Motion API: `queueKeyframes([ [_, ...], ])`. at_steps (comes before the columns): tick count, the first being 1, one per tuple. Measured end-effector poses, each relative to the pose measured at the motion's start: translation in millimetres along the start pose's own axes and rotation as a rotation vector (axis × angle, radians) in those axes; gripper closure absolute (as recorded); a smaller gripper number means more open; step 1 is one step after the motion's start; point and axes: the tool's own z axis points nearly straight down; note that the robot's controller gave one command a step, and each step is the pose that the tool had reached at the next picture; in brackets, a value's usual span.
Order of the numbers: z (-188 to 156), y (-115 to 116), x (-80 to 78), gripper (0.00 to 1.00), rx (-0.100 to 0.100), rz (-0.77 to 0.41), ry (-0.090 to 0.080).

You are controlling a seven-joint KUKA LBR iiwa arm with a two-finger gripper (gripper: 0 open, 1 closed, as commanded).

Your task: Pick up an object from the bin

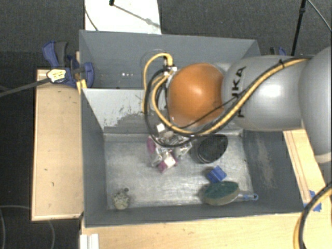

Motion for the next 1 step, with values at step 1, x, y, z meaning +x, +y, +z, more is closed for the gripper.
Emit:
queueKeyframes([
  [1, -201.8, 5.6, 0.0, 1.00, 0.009, -0.072, 0.000],
])
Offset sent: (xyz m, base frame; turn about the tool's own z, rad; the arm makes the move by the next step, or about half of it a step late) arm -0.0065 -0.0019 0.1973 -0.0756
